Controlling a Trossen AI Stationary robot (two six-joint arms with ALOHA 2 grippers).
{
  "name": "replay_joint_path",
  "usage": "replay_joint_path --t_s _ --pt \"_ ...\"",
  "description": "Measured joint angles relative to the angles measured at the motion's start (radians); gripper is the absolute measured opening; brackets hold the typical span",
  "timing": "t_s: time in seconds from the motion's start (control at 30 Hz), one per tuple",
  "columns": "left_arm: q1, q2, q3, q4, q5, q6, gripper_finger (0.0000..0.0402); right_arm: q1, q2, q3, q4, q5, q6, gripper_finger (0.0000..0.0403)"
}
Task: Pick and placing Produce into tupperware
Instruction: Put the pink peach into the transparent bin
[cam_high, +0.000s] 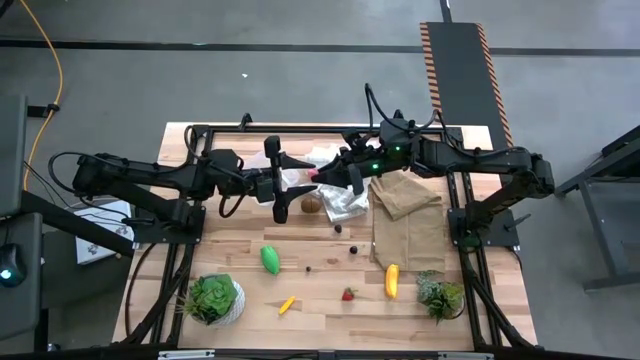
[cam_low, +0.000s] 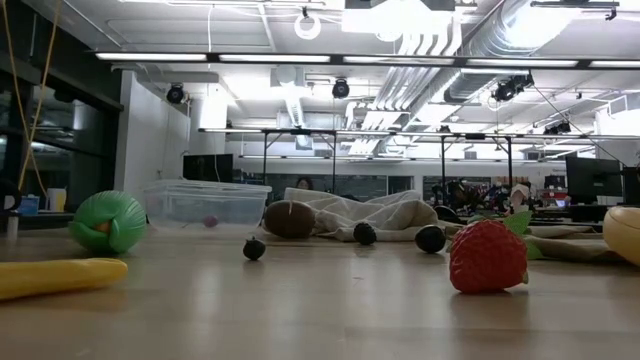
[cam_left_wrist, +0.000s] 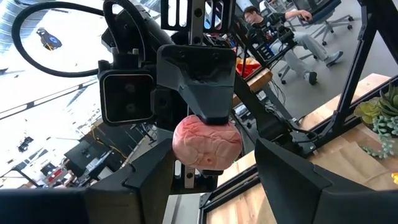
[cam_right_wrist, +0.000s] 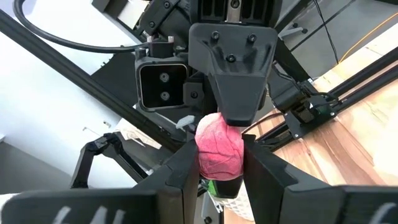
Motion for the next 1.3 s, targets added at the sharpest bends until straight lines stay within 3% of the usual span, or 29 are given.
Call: replay_joint_path --t_s 0.57,1.07,1.3 --pt "0.000 -0.001 0.000 0.003 -0.003 0.000 0.0139 0.000 0.000 0.000 -0.002 -0.001 0.000 0.0094" --pt "0.000 -0.001 -0.001 0.002 -0.003 0.000 0.0133 0.000 0.000 0.000 -0.002 0.000 -0.007 0.0096" --pt "-0.001 0.000 -0.002 -0.003 -0.001 0.000 0.0133 0.000 -0.001 0.003 0.004 0.026 -0.008 0.0155"
